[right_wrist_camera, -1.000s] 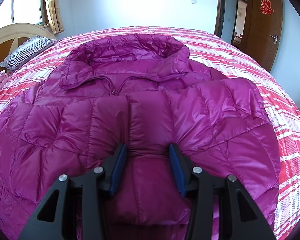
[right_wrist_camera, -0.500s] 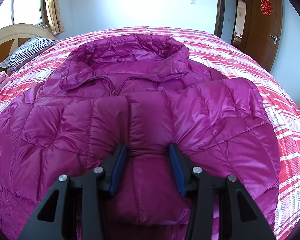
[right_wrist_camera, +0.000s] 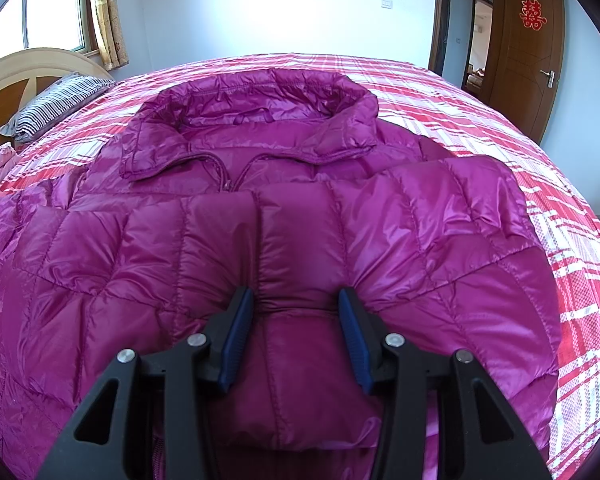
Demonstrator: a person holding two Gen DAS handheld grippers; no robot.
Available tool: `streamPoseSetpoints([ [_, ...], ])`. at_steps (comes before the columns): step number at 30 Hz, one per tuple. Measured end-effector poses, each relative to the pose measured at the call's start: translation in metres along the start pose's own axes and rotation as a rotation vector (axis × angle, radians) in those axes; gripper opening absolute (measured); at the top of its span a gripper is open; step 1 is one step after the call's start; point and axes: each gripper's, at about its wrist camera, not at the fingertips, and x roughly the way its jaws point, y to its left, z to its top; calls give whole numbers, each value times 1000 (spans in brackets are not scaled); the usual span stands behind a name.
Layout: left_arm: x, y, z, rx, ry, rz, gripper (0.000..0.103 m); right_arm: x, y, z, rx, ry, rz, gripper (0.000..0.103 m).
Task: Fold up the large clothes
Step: 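Grasp the other sleeve cuff with the left tool and lift it, then fold the held sleeve across the jacket body with the left tool and release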
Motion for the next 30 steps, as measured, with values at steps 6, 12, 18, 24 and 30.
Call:
streamPoseSetpoints([
  [6, -12, -64, 40, 82, -75, -118, 19, 0, 0, 0, 0, -1, 0, 48],
  [12, -6, -144, 53, 224, -107, -219, 19, -1, -1, -1, 8, -2, 11, 49],
  [18, 9, -216, 36, 363, -77, -323, 19, -4, -16, -2, 93, -23, 146, 67],
  [24, 41, -279, 10, 444, 4, -381, 19, -6, -18, -2, 124, -46, 175, 69],
  [30, 78, -316, -14, 458, 63, -373, 22, -14, -36, -6, 231, -104, 186, 76],
])
